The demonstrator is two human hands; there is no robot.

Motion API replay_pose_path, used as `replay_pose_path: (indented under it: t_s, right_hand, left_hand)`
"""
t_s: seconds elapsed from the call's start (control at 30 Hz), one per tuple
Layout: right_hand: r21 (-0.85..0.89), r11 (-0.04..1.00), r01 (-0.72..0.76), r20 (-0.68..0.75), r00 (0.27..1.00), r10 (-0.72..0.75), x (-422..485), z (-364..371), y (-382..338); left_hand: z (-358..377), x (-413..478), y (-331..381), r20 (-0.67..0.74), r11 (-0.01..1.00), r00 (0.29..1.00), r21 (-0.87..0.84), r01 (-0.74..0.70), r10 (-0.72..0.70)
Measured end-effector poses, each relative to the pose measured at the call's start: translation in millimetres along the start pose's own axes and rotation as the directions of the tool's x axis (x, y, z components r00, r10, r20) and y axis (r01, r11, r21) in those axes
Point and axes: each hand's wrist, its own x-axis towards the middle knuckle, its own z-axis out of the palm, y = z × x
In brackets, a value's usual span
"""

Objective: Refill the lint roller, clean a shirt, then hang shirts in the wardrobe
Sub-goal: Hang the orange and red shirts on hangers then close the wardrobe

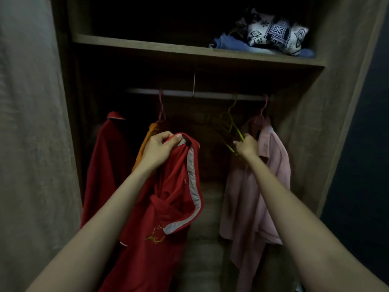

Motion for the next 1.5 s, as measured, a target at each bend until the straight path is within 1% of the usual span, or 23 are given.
replay_pose_path:
  t_s: [0.07,0.1,0.13,0.17,0.2,0.23,0.3,0.37,0.43,0.53,0.63,0.7,0.77,0.87,0.97,1.1,1.17,1.27,1.33,1.4,1.5]
  right_hand:
    - [0.207,0.978,-0.031,-0.001,0.999,0.032,5.8,8.2,-1.3]
    - [0.266,0.964,-0.025,-0.010,1.000,0.029,8.0,10.5,-2.5]
    - [0.297,0.955,-0.012,-0.029,0.999,0.022,9.1,11.7,-3.2]
    - [0.314,0.949,0.003,-0.047,0.999,0.012,9.4,12.6,-3.4]
    - [0.324,0.946,0.021,-0.063,0.998,-0.001,9.1,13.1,-2.6]
    - [0.329,0.943,0.043,-0.080,0.997,-0.017,9.0,13.2,-1.3]
    - [0.343,0.934,0.100,-0.114,0.991,-0.064,9.9,12.6,1.9]
    - [0.381,0.916,0.123,-0.121,0.989,-0.083,12.7,10.9,3.4]
    - [0.426,0.898,0.113,-0.124,0.990,-0.066,14.3,6.5,-1.5]
    - [0.439,0.892,0.109,-0.131,0.990,-0.057,17.8,-1.5,-14.3]
    - [0.454,0.888,0.074,-0.107,0.994,-0.028,8.1,-12.8,-21.3]
    - [0.495,0.868,0.041,-0.083,0.997,0.001,-15.3,-21.7,-14.5]
    - [0.567,0.824,0.000,-0.059,0.997,0.041,-50.2,-30.2,-3.9]
    - [0.636,0.772,0.000,-0.053,0.998,0.044,-106.2,-44.0,10.8]
    - [0.645,0.764,-0.018,-0.035,0.998,0.053,-156.7,-61.1,21.1]
    - [0.633,0.770,-0.080,0.038,0.997,0.073,-215.7,-87.8,25.5]
    - [0.633,0.766,-0.113,0.071,0.994,0.087,-237.7,-100.0,26.0]
    - [0.628,0.770,-0.113,0.068,0.994,0.090,-259.2,-114.8,26.5]
    - [0.617,0.780,-0.105,0.056,0.994,0.090,-268.0,-121.6,26.7]
    - [0.623,0.774,-0.114,0.058,0.993,0.099,-274.5,-126.0,25.9]
    - [0.610,0.785,-0.107,0.063,0.994,0.086,-279.4,-126.1,23.8]
  left_hand:
    - [-4.5,3.6,-3.2,0.002,1.000,1.000,-0.012,-0.013,0.013]
    - [-6.9,5.3,-5.3,0.026,0.999,0.999,-0.005,-0.032,0.032]
    - [-9.1,6.9,-7.1,0.064,0.997,0.996,0.053,-0.061,0.058]
    - [-10.7,7.4,-7.7,0.109,0.983,0.991,0.156,-0.100,0.083]
    - [-11.4,7.5,-8.1,0.150,0.956,0.984,0.261,-0.136,0.099]
    - [-10.6,7.8,-9.1,0.179,0.931,0.978,0.328,-0.161,0.106]
    - [-6.2,8.1,-13.1,0.178,0.918,0.979,0.363,-0.159,0.099]
    - [-1.8,9.1,-17.1,0.102,0.930,0.991,0.352,-0.112,0.080]
    - [2.5,11.4,-22.4,0.047,0.945,0.997,0.321,-0.069,0.057]
    - [10.5,13.5,-25.2,0.045,0.957,0.998,0.287,-0.048,0.036]
    - [18.9,17.6,-27.1,0.026,0.974,1.000,0.227,0.000,-0.006]
    - [23.3,22.3,-27.8,-0.003,0.981,1.000,0.190,0.030,-0.030]
    - [27.0,27.7,-28.5,-0.026,0.984,0.999,0.172,0.035,-0.031]
    - [34.3,35.8,-32.0,-0.030,0.988,0.997,0.138,0.073,-0.070]
    - [42.7,42.7,-40.1,-0.016,0.986,0.994,0.124,0.109,-0.108]
    - [51.1,47.4,-46.9,0.035,0.980,0.992,0.159,0.116,-0.123]
    - [55.5,49.1,-49.0,0.031,0.980,0.991,0.157,0.124,-0.130]
    - [58.7,52.1,-50.5,-0.022,0.980,0.988,0.126,0.157,-0.156]
    - [58.0,55.0,-50.5,-0.047,0.975,0.985,0.143,0.171,-0.166]
    - [56.1,58.5,-50.7,-0.051,0.967,0.983,0.177,0.185,-0.179]
    - [54.0,62.4,-50.4,-0.044,0.967,0.982,0.172,0.187,-0.182]
